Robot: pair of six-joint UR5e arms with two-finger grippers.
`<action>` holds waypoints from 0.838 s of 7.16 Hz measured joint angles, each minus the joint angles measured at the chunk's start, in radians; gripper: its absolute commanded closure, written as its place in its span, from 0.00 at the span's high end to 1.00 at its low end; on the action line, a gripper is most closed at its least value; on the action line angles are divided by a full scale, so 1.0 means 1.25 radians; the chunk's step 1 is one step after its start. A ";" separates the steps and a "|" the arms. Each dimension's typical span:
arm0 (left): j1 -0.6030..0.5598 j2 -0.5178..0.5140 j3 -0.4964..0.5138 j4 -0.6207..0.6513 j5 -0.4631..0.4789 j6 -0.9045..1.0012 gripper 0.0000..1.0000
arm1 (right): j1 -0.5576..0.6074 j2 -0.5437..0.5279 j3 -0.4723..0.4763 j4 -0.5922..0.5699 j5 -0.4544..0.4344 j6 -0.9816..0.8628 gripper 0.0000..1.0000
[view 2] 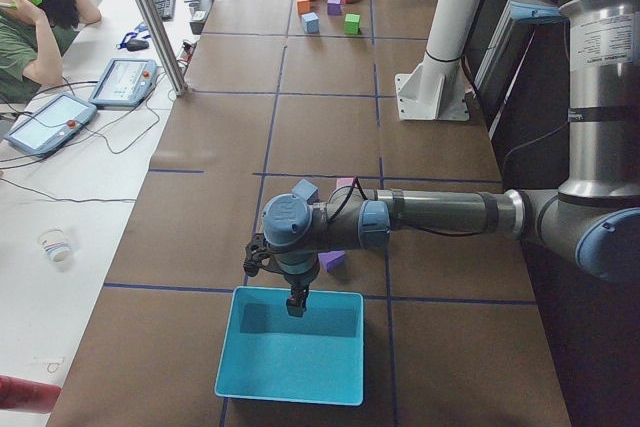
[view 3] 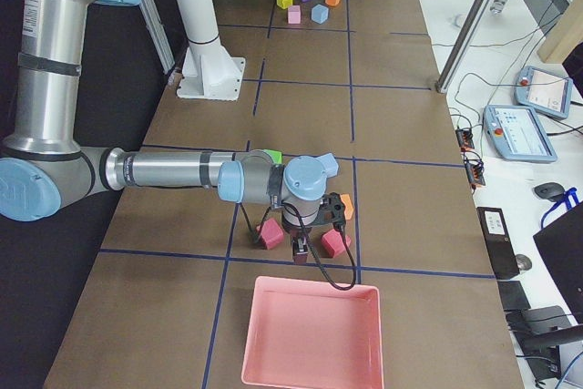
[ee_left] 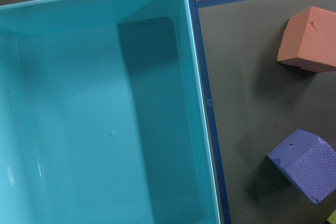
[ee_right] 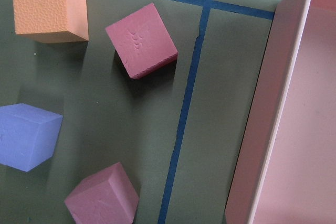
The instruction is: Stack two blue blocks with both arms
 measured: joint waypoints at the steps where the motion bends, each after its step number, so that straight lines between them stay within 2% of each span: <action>1: 0.000 0.000 0.000 0.000 0.000 0.000 1.00 | 0.000 0.000 0.000 0.000 0.000 0.000 1.00; 4: 0.001 0.001 -0.001 0.000 -0.002 0.000 1.00 | -0.015 0.012 0.003 0.005 0.033 0.003 1.00; 6: 0.001 0.002 0.000 0.000 -0.002 0.000 1.00 | -0.098 0.052 0.006 0.066 0.062 0.066 1.00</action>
